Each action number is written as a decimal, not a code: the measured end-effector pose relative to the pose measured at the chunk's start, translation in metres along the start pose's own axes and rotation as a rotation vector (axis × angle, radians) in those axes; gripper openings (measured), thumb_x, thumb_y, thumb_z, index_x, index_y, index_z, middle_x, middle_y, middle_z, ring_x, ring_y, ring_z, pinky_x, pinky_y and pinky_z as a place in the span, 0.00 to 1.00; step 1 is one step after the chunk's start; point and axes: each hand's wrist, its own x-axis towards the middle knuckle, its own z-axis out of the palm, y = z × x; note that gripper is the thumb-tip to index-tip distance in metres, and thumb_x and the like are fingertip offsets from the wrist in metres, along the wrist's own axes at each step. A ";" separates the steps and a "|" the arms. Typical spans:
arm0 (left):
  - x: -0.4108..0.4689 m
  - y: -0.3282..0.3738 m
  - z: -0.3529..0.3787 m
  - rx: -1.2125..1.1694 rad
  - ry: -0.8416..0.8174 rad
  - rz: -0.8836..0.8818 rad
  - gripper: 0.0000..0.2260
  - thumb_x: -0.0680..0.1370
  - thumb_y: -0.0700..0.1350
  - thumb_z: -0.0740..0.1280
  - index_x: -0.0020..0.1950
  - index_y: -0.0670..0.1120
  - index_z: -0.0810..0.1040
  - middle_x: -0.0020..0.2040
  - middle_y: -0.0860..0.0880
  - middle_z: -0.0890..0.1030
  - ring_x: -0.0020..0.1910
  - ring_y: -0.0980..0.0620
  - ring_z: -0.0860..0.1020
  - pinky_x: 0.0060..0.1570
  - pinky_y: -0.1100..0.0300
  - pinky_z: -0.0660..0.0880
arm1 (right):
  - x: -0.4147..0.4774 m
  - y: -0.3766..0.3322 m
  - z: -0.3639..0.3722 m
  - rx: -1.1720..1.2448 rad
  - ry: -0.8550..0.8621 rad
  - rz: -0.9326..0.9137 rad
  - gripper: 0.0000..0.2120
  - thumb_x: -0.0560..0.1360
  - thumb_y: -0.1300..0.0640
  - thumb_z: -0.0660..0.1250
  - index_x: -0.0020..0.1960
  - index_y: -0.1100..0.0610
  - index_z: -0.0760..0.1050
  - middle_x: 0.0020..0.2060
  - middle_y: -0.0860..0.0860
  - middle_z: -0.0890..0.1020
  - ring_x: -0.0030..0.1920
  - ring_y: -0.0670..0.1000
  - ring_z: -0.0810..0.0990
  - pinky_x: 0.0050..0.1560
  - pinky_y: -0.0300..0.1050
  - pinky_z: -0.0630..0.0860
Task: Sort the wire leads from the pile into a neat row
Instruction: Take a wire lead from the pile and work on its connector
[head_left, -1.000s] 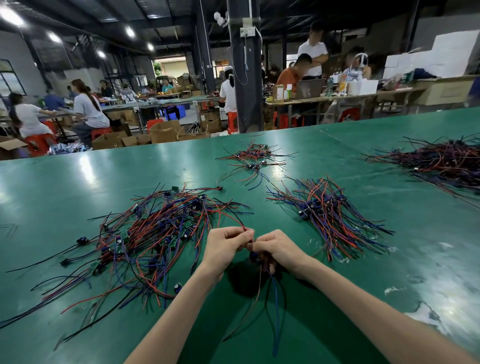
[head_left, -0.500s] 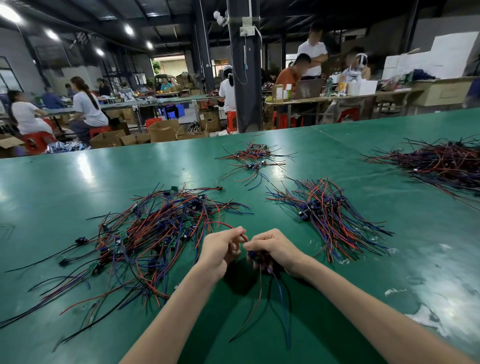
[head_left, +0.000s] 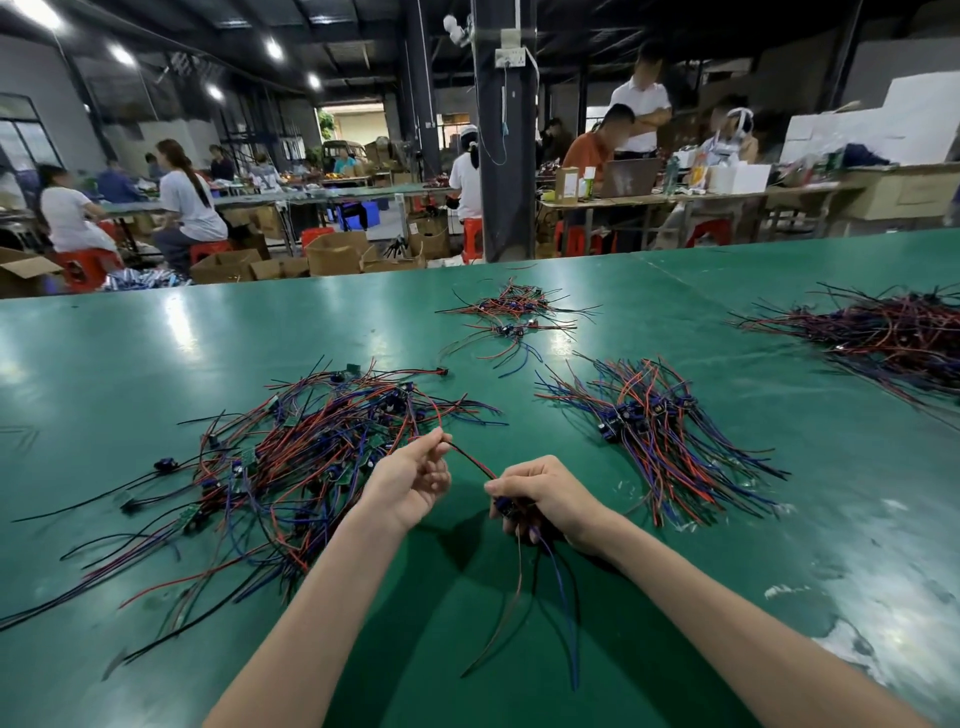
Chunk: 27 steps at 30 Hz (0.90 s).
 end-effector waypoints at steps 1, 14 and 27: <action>0.001 0.002 -0.003 -0.007 0.001 0.006 0.10 0.79 0.41 0.65 0.39 0.39 0.76 0.24 0.51 0.76 0.19 0.59 0.66 0.20 0.69 0.65 | 0.000 0.000 0.000 -0.006 0.000 -0.002 0.14 0.74 0.59 0.68 0.30 0.58 0.79 0.25 0.58 0.78 0.20 0.50 0.71 0.19 0.35 0.66; -0.001 0.003 -0.010 0.079 0.025 0.191 0.07 0.77 0.40 0.67 0.41 0.38 0.79 0.30 0.49 0.80 0.25 0.58 0.76 0.27 0.68 0.75 | 0.002 0.005 -0.001 -0.003 -0.009 0.018 0.13 0.73 0.58 0.69 0.30 0.58 0.79 0.25 0.58 0.77 0.20 0.50 0.71 0.20 0.35 0.65; 0.007 0.023 -0.030 -0.197 0.199 0.265 0.09 0.79 0.41 0.64 0.43 0.38 0.77 0.31 0.48 0.78 0.24 0.58 0.73 0.25 0.68 0.72 | -0.002 0.001 -0.005 0.033 -0.049 -0.009 0.13 0.73 0.59 0.69 0.30 0.58 0.81 0.28 0.60 0.79 0.24 0.53 0.73 0.22 0.35 0.66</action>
